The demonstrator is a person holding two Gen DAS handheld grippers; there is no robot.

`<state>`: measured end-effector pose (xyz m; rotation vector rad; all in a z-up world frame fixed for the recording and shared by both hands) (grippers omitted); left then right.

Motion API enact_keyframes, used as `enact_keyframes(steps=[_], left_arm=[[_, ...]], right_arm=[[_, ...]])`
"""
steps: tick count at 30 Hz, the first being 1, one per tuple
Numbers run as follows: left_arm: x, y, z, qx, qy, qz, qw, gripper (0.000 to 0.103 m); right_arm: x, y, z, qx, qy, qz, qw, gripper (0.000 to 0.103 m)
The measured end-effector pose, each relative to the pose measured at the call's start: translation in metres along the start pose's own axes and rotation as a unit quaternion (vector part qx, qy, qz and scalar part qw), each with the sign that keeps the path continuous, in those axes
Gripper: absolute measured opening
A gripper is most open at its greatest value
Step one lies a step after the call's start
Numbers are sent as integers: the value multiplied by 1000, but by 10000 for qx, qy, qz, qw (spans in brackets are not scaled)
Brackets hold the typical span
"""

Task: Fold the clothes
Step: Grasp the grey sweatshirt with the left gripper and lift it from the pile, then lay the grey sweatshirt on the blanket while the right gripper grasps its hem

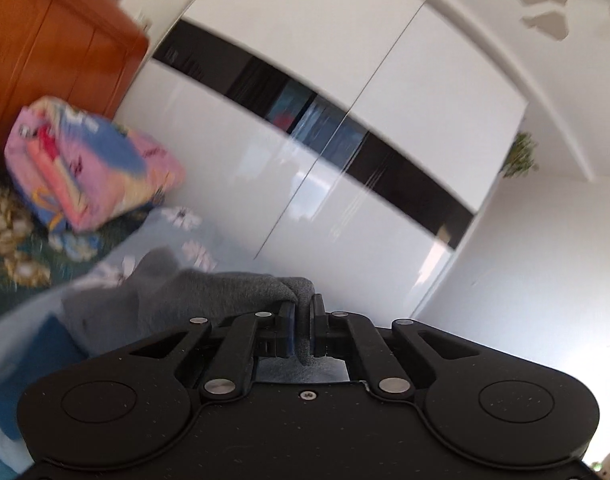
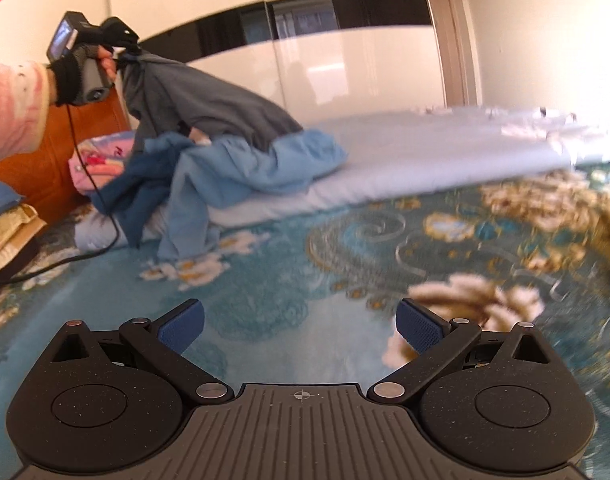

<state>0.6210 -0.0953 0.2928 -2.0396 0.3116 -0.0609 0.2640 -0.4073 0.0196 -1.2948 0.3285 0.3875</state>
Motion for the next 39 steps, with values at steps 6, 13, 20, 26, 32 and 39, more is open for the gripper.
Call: enact_keyframes(steps=[6,13,20,26,32,39], left_arm=[[-109,-71,-54,407,814,-398,9951,2],[-239,-90,-94,833,1416,-343,9858,3],[-314,-47,-112,1375,1758,25,9748,3],[-332,38,-92,1444,1775,556,9719,3],[-355,135,-31,1497,1292,1303,9715,3],[-399,213,49,1303,656,1846,9719,5]], right_arm=[[-48,-23,22,-178,-72,-393,9990,103],[-104,-28,55,-291,-305,-707,9966,103],[-145,-12,75,-425,-413,-787,9951,103],[-173,3,72,-356,-327,-828,9954,103],[-182,21,66,-331,-205,-664,9970,103],[-158,52,81,-306,-450,-188,9983,103]])
Point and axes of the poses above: each gripper's, at about its wrist camera, not at the fingertips, and x roughly the way its jaws point, z to its left, y to its underside, the point moved 8 cm from there along x, roughly the way its jaws point, and after that the axes turned 3 degrees about x, right-handed, at the moved point
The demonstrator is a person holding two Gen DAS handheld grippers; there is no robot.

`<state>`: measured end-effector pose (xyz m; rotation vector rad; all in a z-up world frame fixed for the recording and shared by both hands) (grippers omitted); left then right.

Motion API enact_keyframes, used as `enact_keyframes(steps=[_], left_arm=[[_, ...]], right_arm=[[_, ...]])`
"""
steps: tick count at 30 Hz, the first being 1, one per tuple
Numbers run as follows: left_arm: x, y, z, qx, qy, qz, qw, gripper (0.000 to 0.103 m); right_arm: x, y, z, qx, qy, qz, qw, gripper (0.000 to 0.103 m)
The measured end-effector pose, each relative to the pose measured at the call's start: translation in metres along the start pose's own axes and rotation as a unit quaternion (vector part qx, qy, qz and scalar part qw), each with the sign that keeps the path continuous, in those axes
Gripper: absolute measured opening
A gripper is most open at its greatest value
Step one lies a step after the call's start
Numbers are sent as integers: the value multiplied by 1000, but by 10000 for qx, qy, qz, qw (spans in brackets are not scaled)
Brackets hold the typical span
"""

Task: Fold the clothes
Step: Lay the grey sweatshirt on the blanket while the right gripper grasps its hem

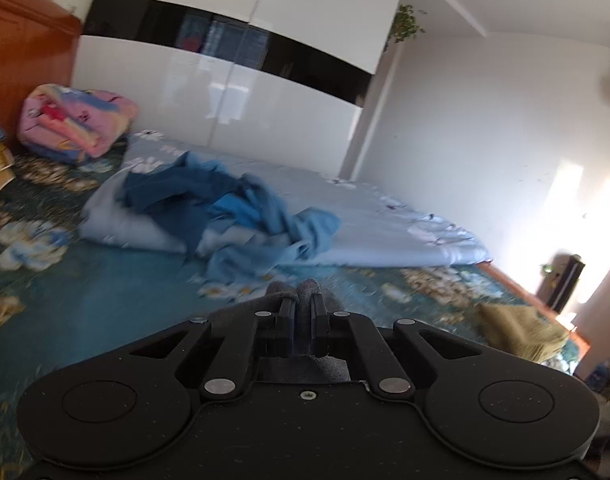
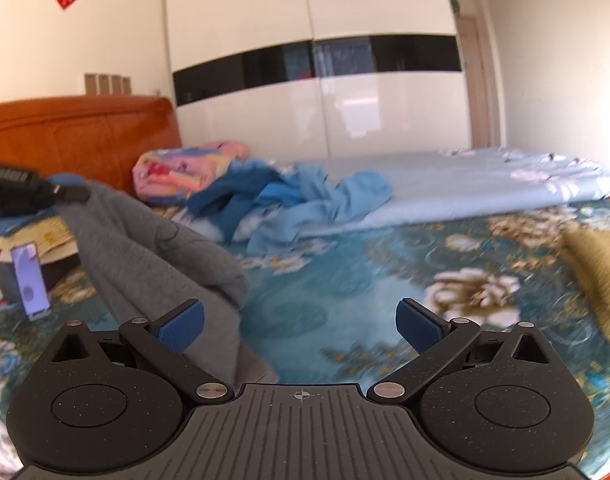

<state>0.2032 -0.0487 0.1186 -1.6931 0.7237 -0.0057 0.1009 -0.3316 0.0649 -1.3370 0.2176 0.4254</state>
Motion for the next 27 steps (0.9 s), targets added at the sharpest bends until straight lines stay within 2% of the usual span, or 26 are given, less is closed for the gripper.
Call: enact_keyframes(steps=[2,5,7,8,9,13,15,16,18,21,22,24,27], left_arm=[[-5,21,14,-263,-218,177,9993,6],[-22,53,31,-356,-439,503,9971,7],[-37,66,37,-345,-587,572,9960,15],[-44,68,41,-387,-661,578,9954,27],[-52,70,46,-442,-736,579,9946,43],[-73,64,64,-595,-806,367,9943,57],[-83,55,71,-508,-890,243,9944,71],[-81,48,72,-415,-906,205,9948,72],[-66,35,69,-207,-861,184,9959,74],[-28,23,56,-29,-578,239,9980,79],[-12,22,51,6,-469,344,9983,79],[19,24,39,75,-297,570,9979,79],[54,37,30,154,-204,842,9961,79]], right_arm=[[11,11,8,15,-131,176,9998,103],[29,30,19,22,-345,492,9982,103],[38,44,24,-16,-387,753,9964,103],[43,51,25,-50,-391,880,9953,103],[48,57,25,-86,-364,997,9943,103],[57,71,18,-9,-208,1261,9918,103],[63,72,11,183,-165,1341,9907,103],[67,72,8,288,-150,1388,9898,103],[79,71,3,495,-142,1523,9870,103],[99,71,-1,874,-102,1795,9798,99],[106,72,-3,1026,-108,1841,9775,91],[117,73,-5,1296,-113,1900,9731,85],[130,75,-6,1644,-116,1997,9659,65]])
Point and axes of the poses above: each gripper's, at about its wrist camera, not at the fingertips, and x roughly the way its jaws point, z to its left, y to its underside, the point moved 8 cm from there along x, roughly the way its jaws point, and after that the axes turned 3 degrees about x, right-handed, at the moved point
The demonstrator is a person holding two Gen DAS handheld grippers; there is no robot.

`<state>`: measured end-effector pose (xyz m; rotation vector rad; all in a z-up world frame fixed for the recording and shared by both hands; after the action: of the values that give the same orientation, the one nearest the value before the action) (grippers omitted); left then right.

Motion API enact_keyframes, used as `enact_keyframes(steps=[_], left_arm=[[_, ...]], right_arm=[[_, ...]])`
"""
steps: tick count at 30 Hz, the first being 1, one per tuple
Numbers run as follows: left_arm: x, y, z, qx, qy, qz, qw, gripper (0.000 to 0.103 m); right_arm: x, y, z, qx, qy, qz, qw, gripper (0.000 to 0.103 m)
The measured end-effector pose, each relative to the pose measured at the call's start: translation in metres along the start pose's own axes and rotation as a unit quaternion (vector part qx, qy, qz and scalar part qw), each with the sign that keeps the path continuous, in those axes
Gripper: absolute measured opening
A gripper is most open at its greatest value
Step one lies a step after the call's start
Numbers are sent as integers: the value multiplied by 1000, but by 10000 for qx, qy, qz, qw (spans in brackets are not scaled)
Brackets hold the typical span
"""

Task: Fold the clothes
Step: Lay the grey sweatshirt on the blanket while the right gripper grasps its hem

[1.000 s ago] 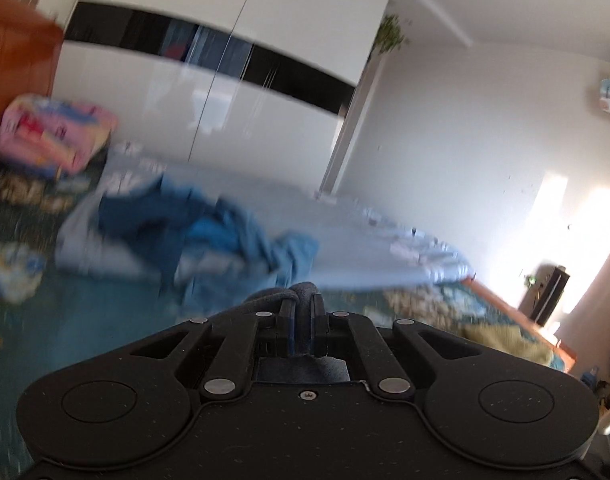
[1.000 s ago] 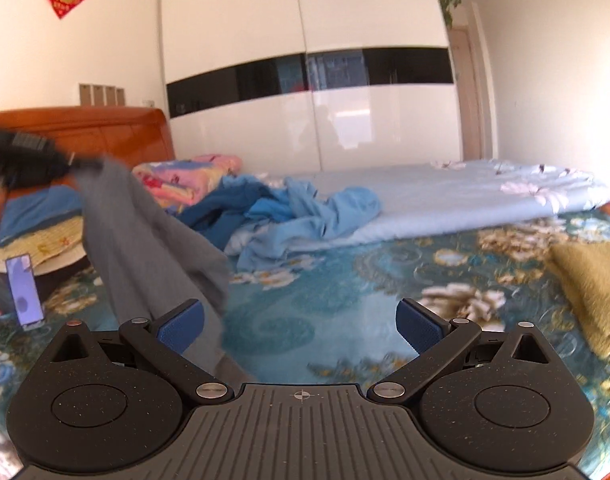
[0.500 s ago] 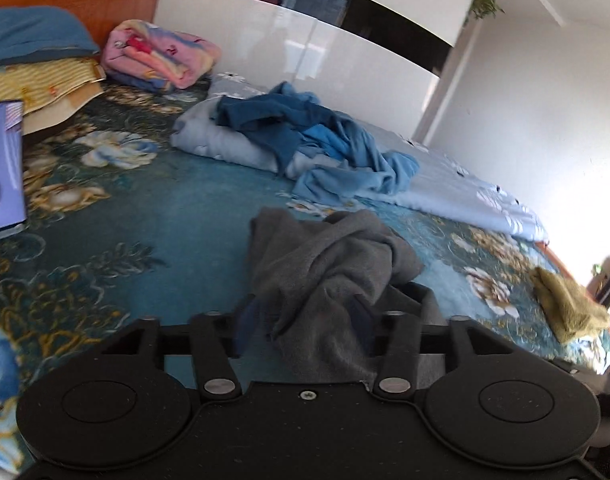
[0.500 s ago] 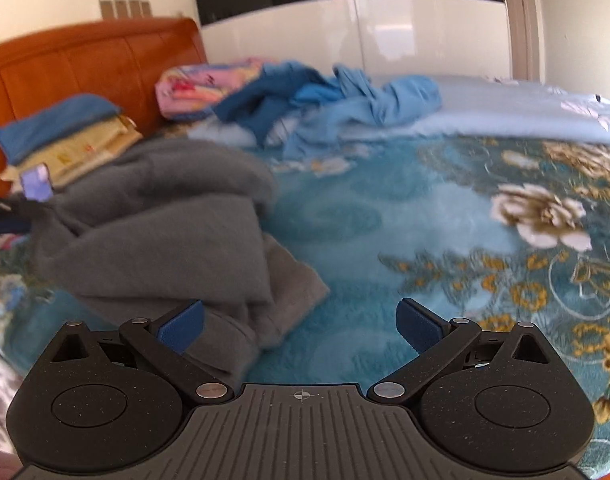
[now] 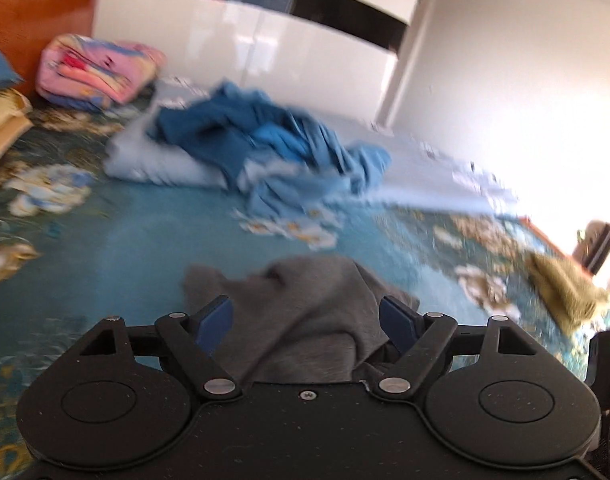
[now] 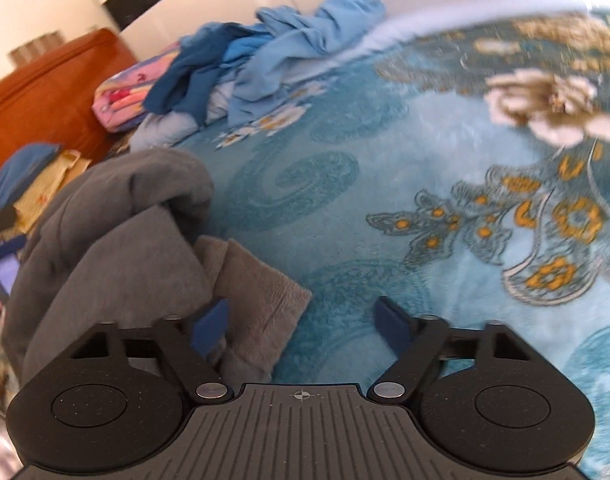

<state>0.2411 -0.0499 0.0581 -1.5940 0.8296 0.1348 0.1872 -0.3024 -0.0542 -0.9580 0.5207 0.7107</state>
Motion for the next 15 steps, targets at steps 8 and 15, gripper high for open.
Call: enact_keyframes(steps=[8,15], left_arm=[[21,15,5,-85,-86,107,9999,69],[19,13,10,-442,-79,0,9990,17]], right_arm=[[19,3,22,-71,-322,260,9991,27],[8,-5,33,-82,-641,145,9978,7]])
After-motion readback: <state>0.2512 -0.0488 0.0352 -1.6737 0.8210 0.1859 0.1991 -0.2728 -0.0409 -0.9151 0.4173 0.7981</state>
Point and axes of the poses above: each gripper's, at about its wrist camera, not at the fingertips, and x roughly the way its jaws point, z to its left, y to its underside, the point moved 8 cm from there along x, roughly the way its jaws point, and after that the axes turned 3 degrees about x, right-handed, at the moved point
